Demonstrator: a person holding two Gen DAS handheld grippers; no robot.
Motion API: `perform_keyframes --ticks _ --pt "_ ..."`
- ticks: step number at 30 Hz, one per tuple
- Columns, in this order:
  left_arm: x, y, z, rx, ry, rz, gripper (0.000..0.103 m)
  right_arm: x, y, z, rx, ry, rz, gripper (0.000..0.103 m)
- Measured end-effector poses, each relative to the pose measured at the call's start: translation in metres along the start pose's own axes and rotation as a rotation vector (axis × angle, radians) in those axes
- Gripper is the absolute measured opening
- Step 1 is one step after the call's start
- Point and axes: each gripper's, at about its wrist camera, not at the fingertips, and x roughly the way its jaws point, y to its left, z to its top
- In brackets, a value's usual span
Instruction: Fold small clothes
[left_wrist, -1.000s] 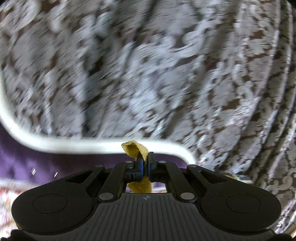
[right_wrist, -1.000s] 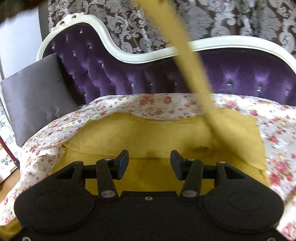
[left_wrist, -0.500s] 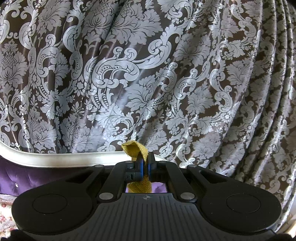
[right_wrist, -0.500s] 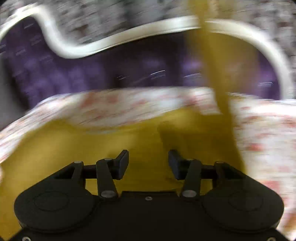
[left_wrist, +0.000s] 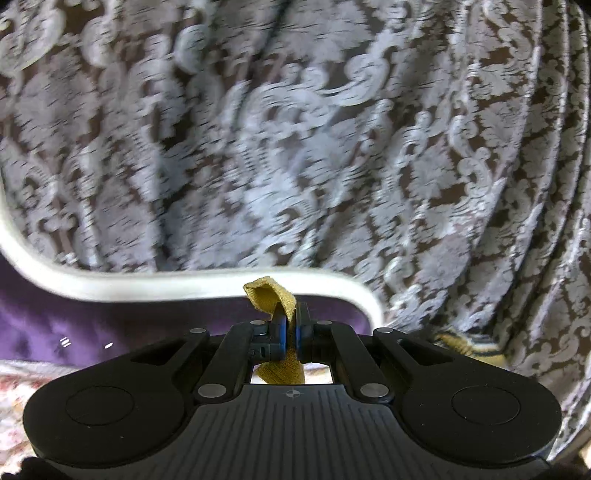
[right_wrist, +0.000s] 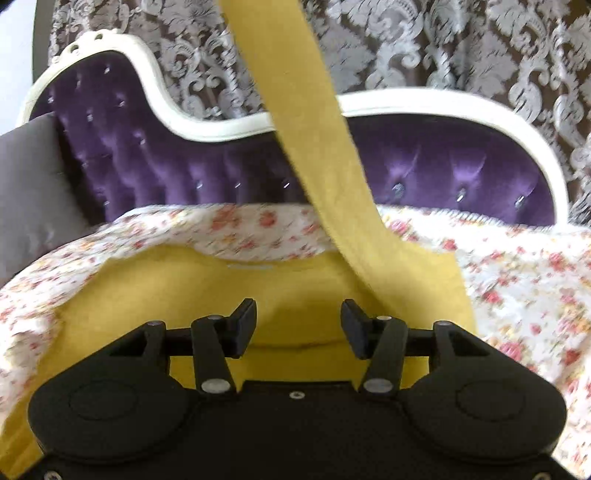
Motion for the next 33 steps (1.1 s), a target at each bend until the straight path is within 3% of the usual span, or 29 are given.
perform_keyframes --ticks 8,16,21,27,33 --pt "-0.013 0.077 -0.063 -0.04 0.127 0.134 0.004 -0.008 -0.002 -0.009 -0.005 0.055 0.023 0.058" --pt "0.005 0.146 -0.155 -0.113 0.301 0.244 0.004 -0.012 -0.003 -0.014 -0.016 0.094 0.027 0.058" --pt "0.017 0.169 -0.197 -0.112 0.388 0.313 0.005 -0.012 -0.004 -0.018 -0.018 0.11 0.021 0.058" --pt "0.017 0.18 -0.224 -0.059 0.385 0.438 0.007 -0.015 -0.008 -0.022 -0.003 0.128 0.017 0.058" --pt "0.023 0.19 -0.237 0.037 0.398 0.637 0.007 -0.02 -0.008 -0.026 0.011 0.131 0.021 0.058"
